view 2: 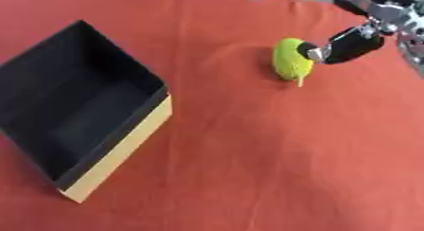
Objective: Pick up objects on the table and place them in the box.
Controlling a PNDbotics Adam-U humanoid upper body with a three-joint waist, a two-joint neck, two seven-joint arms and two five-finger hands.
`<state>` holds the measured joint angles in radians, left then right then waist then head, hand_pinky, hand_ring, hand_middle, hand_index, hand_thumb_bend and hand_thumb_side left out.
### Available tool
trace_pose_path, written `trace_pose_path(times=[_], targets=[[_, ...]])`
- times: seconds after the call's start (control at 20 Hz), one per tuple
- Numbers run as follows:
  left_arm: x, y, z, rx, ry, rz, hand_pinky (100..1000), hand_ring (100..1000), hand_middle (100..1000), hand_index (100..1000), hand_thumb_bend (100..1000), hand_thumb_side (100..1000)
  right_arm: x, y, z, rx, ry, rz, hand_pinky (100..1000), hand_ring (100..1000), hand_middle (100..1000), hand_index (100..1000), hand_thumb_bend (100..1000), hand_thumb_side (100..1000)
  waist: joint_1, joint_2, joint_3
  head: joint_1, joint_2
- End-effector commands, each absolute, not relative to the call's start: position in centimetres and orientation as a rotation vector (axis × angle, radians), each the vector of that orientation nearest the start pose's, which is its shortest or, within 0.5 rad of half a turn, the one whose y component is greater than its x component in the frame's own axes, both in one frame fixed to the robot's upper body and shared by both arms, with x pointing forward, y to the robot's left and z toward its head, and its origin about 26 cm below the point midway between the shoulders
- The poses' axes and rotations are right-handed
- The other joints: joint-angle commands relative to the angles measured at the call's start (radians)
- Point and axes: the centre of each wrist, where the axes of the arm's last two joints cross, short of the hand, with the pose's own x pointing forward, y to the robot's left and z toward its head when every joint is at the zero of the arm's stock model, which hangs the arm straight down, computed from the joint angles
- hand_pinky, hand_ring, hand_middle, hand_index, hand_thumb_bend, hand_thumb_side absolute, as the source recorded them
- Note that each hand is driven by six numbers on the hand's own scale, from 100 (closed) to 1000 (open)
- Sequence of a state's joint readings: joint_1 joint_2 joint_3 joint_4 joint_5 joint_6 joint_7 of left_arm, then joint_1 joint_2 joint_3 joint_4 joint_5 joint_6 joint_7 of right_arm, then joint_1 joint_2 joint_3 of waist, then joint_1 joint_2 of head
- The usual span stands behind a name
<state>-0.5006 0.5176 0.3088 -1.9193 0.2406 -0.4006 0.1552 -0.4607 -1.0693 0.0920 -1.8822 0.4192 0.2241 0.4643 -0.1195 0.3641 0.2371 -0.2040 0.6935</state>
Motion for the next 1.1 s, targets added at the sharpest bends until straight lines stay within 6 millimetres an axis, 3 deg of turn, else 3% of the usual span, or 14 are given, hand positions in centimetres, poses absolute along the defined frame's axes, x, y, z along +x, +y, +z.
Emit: trace_pose_path(times=[0.05, 0.45, 0.75, 1.1], targets=[[30.1, 34.9, 30.7, -0.355, 3.318, 0.078, 670, 551, 552, 679, 146, 100, 30.7, -34.6, 32.3, -1.024, -1.405, 1.415, 864, 1000, 829, 913, 398, 100, 0.005, -0.025, 0.0, -0.004, 0.0], [30.2, 34.8, 30.6, -0.34, 3.324, 0.086, 670, 551, 550, 679, 141, 100, 33.2, -36.1, 32.1, -0.995, -1.326, 1.377, 863, 1000, 840, 922, 422, 104, 0.004, -0.028, 0.004, -0.011, 0.0], [30.2, 34.8, 30.6, -0.334, 3.328, 0.088, 671, 550, 549, 678, 130, 100, 34.7, -37.0, 30.9, -0.992, -1.245, 1.401, 857, 1000, 849, 938, 469, 217, 0.0, -0.024, 0.006, -0.015, 0.001], [30.2, 34.7, 30.6, -0.325, 3.33, 0.091, 672, 550, 549, 678, 121, 100, 37.1, -37.7, 29.1, -1.003, -1.172, 1.392, 853, 1000, 845, 936, 485, 247, 0.0, -0.02, 0.011, -0.021, -0.001]])
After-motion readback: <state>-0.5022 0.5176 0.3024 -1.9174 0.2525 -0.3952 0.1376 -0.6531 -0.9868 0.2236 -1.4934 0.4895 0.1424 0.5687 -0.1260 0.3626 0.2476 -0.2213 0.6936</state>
